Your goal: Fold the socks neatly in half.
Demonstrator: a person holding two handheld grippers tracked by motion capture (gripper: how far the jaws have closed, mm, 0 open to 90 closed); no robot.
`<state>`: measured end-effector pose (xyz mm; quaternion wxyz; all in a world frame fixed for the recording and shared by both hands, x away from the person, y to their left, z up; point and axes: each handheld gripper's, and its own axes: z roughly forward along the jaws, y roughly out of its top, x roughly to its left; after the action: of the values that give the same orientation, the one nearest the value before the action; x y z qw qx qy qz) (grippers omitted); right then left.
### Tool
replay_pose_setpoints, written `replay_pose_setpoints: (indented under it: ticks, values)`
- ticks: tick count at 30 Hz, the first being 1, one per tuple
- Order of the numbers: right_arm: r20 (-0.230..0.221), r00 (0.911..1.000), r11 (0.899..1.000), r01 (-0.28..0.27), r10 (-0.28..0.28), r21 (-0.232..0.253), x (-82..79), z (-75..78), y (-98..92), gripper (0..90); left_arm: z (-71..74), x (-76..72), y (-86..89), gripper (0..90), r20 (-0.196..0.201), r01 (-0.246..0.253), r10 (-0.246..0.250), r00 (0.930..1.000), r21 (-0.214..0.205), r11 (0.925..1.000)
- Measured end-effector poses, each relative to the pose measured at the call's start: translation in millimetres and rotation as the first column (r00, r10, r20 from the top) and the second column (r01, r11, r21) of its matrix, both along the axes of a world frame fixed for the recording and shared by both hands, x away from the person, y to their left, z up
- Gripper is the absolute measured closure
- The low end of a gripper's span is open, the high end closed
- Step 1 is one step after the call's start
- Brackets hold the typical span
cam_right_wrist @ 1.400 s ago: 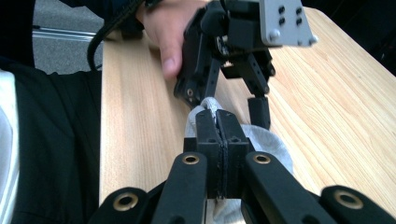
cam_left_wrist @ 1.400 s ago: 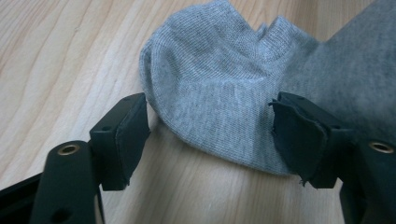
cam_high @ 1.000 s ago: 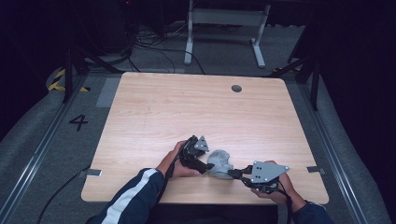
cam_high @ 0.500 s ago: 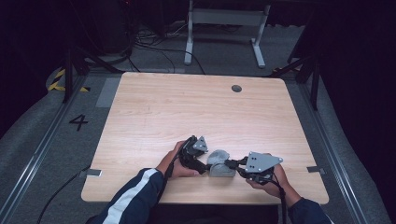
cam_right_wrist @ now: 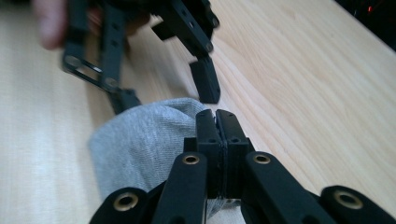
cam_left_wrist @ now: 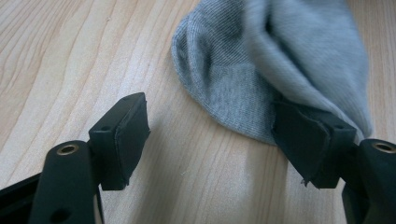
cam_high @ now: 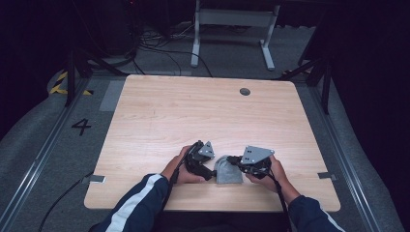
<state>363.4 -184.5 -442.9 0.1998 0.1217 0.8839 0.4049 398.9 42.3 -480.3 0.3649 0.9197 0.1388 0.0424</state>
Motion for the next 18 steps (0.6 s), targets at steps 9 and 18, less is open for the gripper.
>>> replay_pose_setpoints:
  ticks: [9, 18]
  values:
    - [-0.039, 0.9982, 0.997, 0.042, -0.045, -0.064, 13.1, -17.5, 7.4, 89.9, 1.6, -0.8, 0.0, 28.0, 0.000, -0.004, 0.004, 1.0000, 0.015, 0.9999]
    - [-0.060, 0.9970, 0.996, 0.044, -0.049, -0.081, 15.9, -24.1, 9.1, 89.9, 18.1, -6.2, 10.7, 33.2, 0.031, -0.038, 0.037, 0.9988, 0.008, 0.9993]
